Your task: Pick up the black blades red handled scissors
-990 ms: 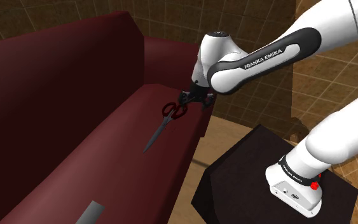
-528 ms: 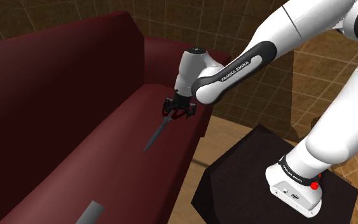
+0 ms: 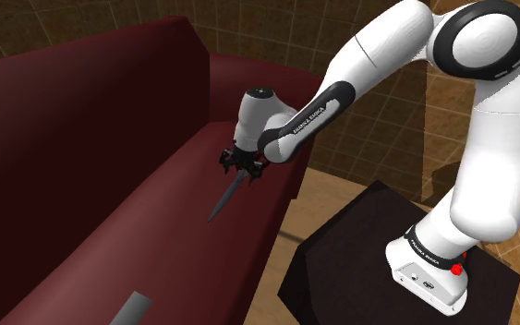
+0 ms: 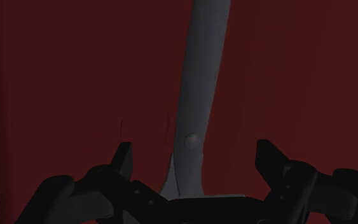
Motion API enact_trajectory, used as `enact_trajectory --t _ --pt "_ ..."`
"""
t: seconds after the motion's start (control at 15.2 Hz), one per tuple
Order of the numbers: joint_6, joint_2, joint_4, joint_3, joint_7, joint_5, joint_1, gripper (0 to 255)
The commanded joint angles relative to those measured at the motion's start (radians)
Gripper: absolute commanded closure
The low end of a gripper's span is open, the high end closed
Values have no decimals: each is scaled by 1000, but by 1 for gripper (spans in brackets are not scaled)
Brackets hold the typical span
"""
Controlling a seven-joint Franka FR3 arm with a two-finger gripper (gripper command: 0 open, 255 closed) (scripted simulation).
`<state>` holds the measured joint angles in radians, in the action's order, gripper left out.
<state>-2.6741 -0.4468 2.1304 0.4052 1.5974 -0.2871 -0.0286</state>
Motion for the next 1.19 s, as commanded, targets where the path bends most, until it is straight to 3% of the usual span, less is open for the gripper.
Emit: enact_trajectory --t 0.0,0.4,0.46,1.12 --pt "-20 -30 -11 -17 18 -17 -15 0" --pt "-63 -82 -20 -50 40 -50 -40 0" --pt "-63 -83 -21 -50 40 -50 -40 255" --pt "-54 -71 -18 -43 36 -43 -34 255"
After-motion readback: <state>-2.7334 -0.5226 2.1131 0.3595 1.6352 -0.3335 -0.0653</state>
